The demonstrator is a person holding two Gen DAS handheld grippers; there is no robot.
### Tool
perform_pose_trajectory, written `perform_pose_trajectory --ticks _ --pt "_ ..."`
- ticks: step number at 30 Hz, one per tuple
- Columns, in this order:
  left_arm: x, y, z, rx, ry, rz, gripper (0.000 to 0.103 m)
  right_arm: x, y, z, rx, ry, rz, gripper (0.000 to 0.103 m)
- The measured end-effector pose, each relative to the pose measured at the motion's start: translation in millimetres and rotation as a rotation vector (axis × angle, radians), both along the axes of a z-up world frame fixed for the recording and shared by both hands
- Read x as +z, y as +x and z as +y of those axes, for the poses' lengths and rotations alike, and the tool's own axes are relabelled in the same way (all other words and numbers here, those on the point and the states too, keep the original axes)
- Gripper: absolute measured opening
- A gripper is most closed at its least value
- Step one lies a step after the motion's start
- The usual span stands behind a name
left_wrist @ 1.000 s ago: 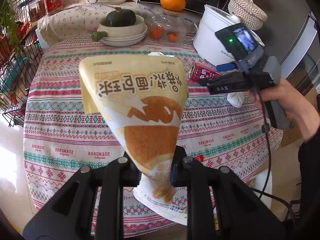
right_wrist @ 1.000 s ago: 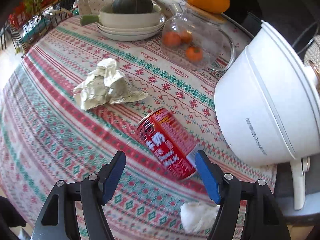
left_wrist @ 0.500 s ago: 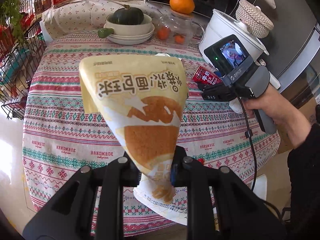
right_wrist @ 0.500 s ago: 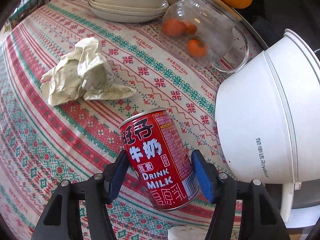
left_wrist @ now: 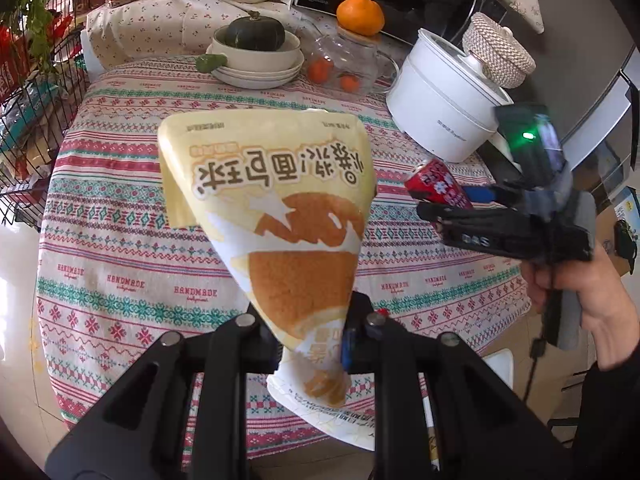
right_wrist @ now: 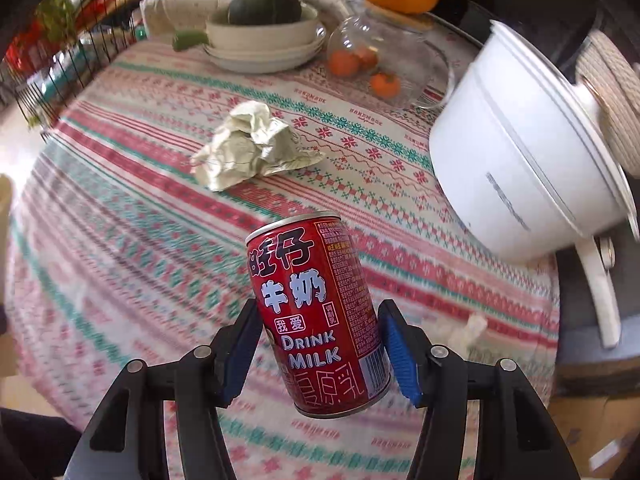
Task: Collect trash
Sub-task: 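Carry the cream bag and red can over the white bin and open both tools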
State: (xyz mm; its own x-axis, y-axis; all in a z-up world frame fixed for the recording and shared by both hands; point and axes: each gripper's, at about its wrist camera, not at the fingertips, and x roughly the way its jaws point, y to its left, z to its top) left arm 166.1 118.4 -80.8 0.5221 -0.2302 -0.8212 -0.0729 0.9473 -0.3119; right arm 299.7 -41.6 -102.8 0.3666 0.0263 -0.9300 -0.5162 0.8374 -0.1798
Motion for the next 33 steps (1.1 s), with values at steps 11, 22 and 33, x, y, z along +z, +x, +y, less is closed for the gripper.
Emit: perform_pose_trajectory --ticks 11,22,33 --pt "11.7 -33.9 -77.7 -0.215 0.0 -0.034 0.022 43.3 -108.8 -94.9 -0.101 0.151 -0.032 0.06" --pt "6.1 -63.4 -187.9 -0.518 -0.003 -0.009 0.022 49.3 -196.6 -223.9 -0.288 0.228 -0.046 0.06" --pt "-48.8 -96.4 -290.7 -0.816 0.061 0.139 0.025 28.3 -248.2 -309.5 -0.466 0.271 -0.023 0.06"
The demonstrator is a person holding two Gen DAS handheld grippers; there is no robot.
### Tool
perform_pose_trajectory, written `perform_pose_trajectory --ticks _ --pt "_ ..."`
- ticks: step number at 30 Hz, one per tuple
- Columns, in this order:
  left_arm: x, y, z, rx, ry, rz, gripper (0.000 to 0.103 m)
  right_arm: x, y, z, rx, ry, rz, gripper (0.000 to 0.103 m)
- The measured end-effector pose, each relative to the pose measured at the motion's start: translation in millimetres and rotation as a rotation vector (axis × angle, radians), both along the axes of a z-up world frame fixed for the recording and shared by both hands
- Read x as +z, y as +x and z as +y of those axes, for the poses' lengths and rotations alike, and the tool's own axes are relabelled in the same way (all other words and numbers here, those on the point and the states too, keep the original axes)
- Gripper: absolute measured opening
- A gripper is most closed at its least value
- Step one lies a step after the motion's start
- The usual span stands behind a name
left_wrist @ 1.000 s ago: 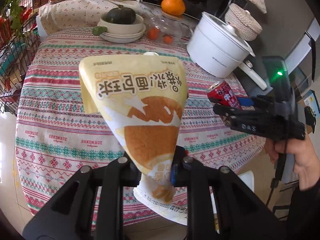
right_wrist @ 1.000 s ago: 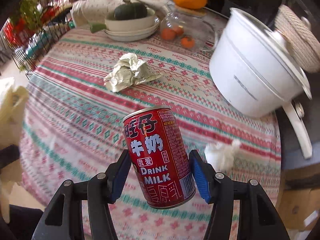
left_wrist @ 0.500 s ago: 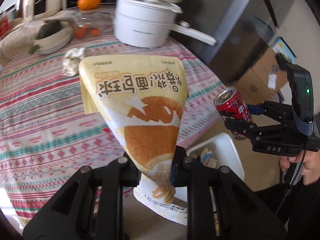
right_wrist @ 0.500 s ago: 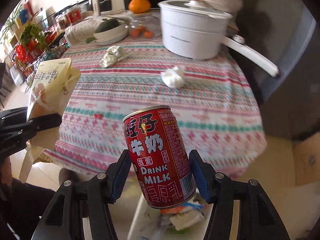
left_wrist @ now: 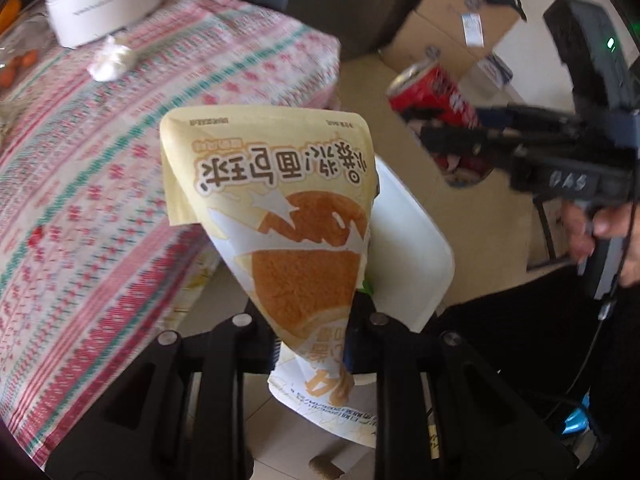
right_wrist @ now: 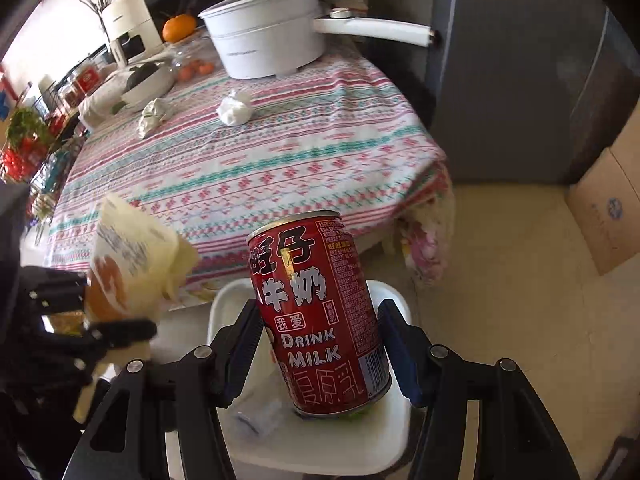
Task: Collect trash
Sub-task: 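Carry the cream bag and red can over the white bin and open both tools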
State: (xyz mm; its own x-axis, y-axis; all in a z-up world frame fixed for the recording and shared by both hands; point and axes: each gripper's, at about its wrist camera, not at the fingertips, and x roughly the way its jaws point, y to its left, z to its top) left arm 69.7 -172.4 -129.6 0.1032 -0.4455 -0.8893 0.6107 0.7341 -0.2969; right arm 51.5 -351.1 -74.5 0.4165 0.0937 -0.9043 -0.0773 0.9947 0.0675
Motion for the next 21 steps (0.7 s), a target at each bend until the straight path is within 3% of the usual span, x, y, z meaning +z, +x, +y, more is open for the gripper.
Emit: perform_pose_trajectory --ticks 4,7,9,11,13,21 --pt "-25.0 -4.7 -24.2 -0.036 0.03 0.05 0.025 -13.4 -13.9 -20.3 -0.023 0.009 0.034 0.06" --pt "-40.0 -6.7 -38.5 -0.053 0.052 0.074 0.031 -22.7 -23.1 -30.5 -0.027 -0.006 0.061 0.06" --pt "-44.4 -7.4 -45.8 -0.062 0.073 0.065 0.044 -27.2 -26.3 -38.5 -0.04 -0.003 0.074 0.06" --pt "-44.7 -9.9 -50.8 -0.074 0.092 0.047 0.069 -30.7 -30.5 -46.3 -0.055 0.002 0.085 0.06" --pt "-40.2 -13.1 -52.1 -0.074 0.102 0.01 0.076 -33.4 -34.7 -53.3 -0.067 0.005 0.098 0.06" --pt "-16.4 -2.2 -34.4 -0.053 0.114 -0.035 0.082 -33.2 -36.9 -54.8 -0.06 0.015 0.11 0.061"
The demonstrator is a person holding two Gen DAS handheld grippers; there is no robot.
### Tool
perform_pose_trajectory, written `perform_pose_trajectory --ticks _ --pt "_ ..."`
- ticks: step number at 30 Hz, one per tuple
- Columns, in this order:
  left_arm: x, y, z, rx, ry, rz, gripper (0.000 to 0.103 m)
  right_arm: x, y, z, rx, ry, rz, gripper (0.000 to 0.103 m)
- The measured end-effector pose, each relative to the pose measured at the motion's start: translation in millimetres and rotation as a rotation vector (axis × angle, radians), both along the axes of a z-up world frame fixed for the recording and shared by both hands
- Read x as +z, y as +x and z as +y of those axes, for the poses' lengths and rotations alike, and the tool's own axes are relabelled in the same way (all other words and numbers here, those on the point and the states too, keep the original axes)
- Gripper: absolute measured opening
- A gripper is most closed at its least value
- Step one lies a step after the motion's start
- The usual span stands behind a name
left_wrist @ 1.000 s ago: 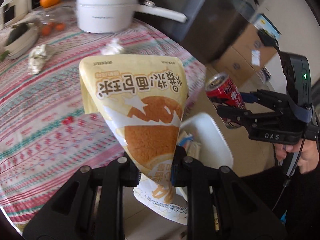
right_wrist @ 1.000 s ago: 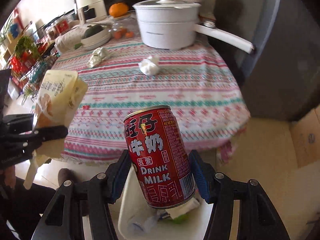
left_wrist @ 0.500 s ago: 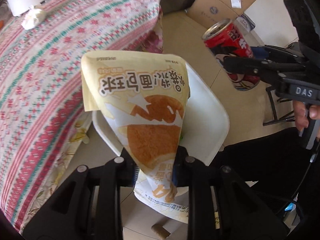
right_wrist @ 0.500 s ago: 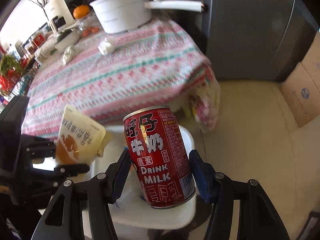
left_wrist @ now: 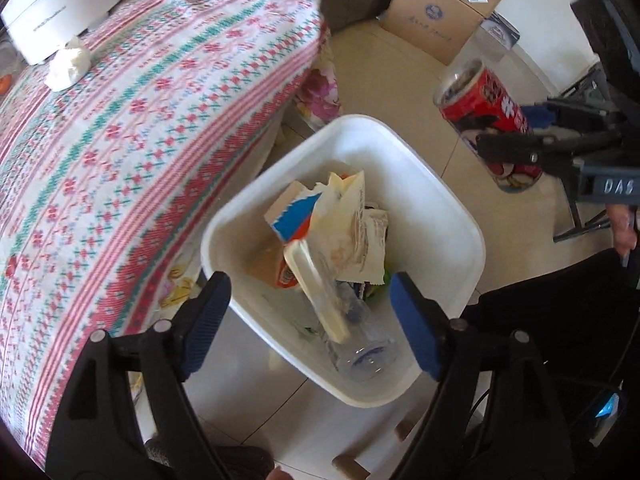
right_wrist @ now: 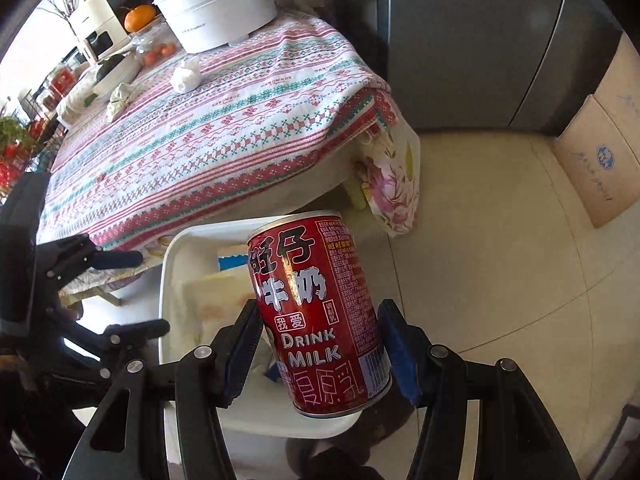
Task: Collect trash
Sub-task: 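Carry the cream bag and red can over the white bin and open both tools, then grasp the crumpled paper with the left tool while the right tool grasps the white tissue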
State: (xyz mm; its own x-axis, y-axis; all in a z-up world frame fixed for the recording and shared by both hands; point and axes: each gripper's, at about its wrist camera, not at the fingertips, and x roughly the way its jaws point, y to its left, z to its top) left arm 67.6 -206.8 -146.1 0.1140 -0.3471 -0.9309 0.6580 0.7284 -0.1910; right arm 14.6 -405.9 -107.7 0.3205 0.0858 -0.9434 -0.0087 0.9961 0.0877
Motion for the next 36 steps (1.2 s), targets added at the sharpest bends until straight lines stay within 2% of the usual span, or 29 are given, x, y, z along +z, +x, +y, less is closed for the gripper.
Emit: perform_pose_trajectory --ticks 5,11,13,15,26,36 --pt "14.0 15.1 22.7 0.051 0.002 -0.03 0.082 -8.4 5.2 10.4 0.035 -0.008 0.04 0.061" --pt "24.9 24.4 48.3 0.121 -0.006 -0.058 0.082 -25.6 10.4 24.3 0.075 -0.013 0.133 0.062" --pt "27.7 25.5 53.8 0.144 -0.016 -0.061 0.082 -27.2 12.1 26.9 0.077 -0.013 0.148 0.068" --pt "29.6 24.7 58.4 0.162 -0.024 -0.067 0.082 -25.1 12.9 28.2 0.072 -0.017 0.14 0.072" --pt "45.0 43.1 95.5 0.272 -0.043 -0.111 0.084 -11.2 25.5 39.9 0.049 -0.004 0.11 0.074" --pt "64.9 72.3 164.3 0.458 -0.069 -0.159 0.084 10.4 53.7 71.6 0.064 0.005 0.038 0.075"
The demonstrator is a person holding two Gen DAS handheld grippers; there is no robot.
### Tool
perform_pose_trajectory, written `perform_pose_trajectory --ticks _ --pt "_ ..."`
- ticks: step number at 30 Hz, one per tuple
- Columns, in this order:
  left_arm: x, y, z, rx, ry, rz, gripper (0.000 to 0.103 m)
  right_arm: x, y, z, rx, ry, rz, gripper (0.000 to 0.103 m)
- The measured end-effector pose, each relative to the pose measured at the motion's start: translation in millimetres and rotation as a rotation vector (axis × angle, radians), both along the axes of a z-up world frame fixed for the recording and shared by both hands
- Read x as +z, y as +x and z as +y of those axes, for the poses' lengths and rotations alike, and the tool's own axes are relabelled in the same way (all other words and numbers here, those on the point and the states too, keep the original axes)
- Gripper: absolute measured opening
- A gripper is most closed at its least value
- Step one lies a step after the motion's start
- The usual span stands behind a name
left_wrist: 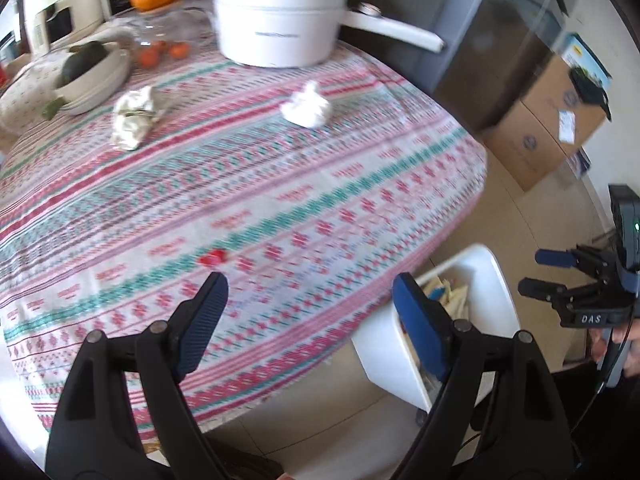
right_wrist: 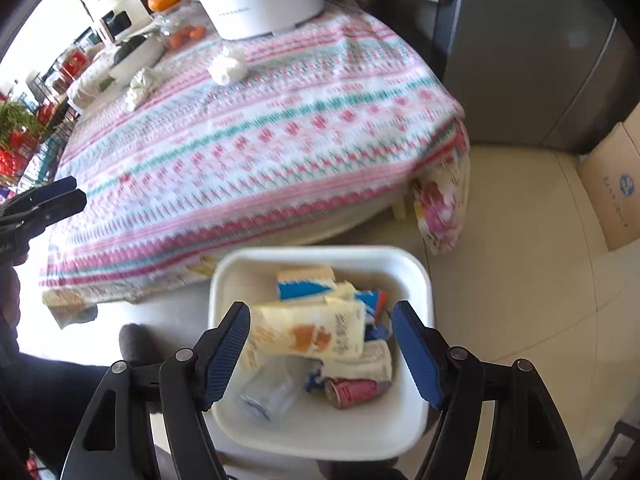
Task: Collect trash
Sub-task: 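Grasp the crumpled paper with the left tool while the right tool grasps the white tissue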
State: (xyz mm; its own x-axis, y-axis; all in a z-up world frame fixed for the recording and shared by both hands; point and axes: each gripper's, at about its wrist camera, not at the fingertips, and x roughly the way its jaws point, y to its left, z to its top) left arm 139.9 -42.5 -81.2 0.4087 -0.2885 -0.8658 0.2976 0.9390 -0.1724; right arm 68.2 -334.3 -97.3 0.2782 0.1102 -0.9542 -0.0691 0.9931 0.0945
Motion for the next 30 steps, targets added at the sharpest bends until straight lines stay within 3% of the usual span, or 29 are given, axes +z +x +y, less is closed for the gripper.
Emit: perform_pose_trajectory --ticks 7,16,20,30 --pt "-0.5 26.7 62.6 0.148 0.013 -0.033 0.085 7.2 34.3 39.4 0.035 0.003 -0.054 0.077" --pt "-33.5 87.4 130.5 0.234 -0.011 -0.075 0.085 0.7 97.3 89.0 0.135 -0.059 -0.155 0.078" --pt "-51.0 120.0 139.3 0.241 0.013 -0.095 0.085 -9.5 125.9 109.7 0.173 -0.069 -0.194 0.078" --pt "-69.1 201.8 114.5 0.202 0.008 -0.195 0.085 -42.4 194.9 141.0 0.191 -0.026 -0.257 0.078"
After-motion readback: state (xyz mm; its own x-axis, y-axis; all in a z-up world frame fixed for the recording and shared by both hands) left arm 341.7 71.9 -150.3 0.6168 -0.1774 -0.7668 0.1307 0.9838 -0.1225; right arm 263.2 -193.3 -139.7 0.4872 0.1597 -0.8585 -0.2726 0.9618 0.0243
